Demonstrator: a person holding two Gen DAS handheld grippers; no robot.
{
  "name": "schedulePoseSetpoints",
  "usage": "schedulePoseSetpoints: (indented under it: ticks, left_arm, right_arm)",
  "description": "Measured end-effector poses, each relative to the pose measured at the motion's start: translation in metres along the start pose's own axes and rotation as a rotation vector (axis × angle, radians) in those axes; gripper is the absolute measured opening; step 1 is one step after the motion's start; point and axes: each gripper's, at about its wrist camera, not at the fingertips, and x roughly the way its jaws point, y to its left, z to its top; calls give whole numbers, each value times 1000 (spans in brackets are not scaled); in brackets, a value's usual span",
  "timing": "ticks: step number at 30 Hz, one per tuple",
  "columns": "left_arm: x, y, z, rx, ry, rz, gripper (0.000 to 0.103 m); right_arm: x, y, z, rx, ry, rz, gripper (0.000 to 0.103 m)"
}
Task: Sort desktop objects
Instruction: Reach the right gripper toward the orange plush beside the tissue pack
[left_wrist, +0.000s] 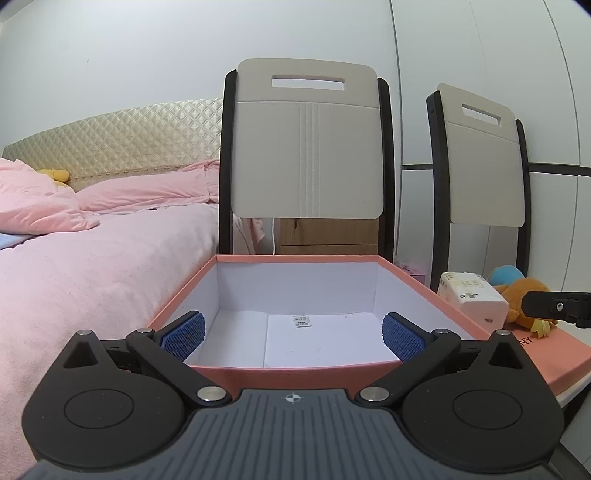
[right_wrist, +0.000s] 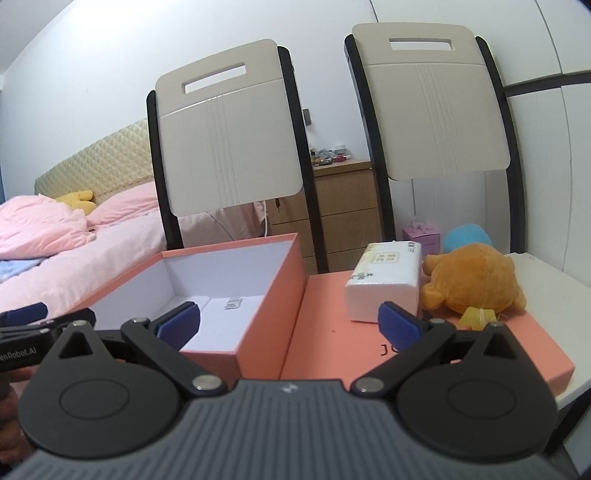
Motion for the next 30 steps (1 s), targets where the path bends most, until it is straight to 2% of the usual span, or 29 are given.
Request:
schedulePoseSetpoints:
  ticks: [8,14,17,24,30]
  left_arm:
    - [-4,-1,2,-8,-13,3,103]
    - [-3,-2,2,-5,-7,2,103]
    - [-3,-2,2,-3,-6,3,103]
    - [-2,-3,1,1,-4,4,103]
    - [-2,-3,1,4,-2,7,103]
  right_arm:
    - [-4,-4,8,-31,1,-34,103]
    - [4,-18,32,-21,-1,-31,103]
    - [17,-29,46,-39,-16,-58,103]
    - [50,-72,75,-46,-48,-157,103]
    - [89,-122,80,38,2,-217,103]
